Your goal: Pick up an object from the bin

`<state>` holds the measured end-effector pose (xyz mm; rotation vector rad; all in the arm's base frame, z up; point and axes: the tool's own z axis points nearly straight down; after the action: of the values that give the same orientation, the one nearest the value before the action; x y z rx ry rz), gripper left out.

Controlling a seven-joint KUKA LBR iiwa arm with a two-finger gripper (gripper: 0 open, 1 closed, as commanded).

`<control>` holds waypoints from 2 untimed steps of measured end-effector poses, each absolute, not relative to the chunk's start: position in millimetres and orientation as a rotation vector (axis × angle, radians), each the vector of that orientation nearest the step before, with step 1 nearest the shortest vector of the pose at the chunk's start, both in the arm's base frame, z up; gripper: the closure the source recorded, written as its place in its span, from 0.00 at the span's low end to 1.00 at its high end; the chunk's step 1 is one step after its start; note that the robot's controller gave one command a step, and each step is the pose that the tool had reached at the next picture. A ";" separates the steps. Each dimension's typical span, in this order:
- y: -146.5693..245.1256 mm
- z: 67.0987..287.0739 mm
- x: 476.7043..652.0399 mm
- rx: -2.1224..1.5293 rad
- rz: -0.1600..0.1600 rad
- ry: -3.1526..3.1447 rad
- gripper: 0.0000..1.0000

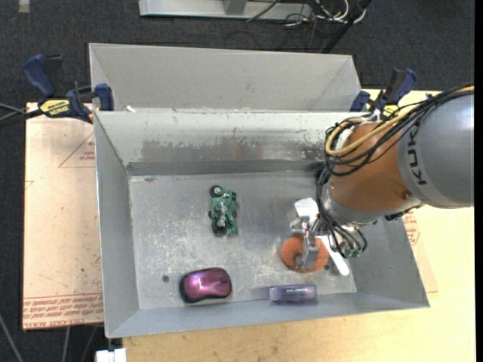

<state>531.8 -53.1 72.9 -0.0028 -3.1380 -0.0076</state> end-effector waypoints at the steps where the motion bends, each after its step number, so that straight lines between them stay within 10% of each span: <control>1: -53.1 73.0 531.9 -0.003 -0.008 -3.138 1.00; 2: -43.9 160.8 531.0 0.006 -0.009 -3.140 1.00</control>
Offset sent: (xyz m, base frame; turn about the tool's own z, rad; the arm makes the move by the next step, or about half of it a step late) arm -0.0015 0.0090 0.0880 -0.0066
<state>531.0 -43.9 160.8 0.0059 -3.1402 -0.0091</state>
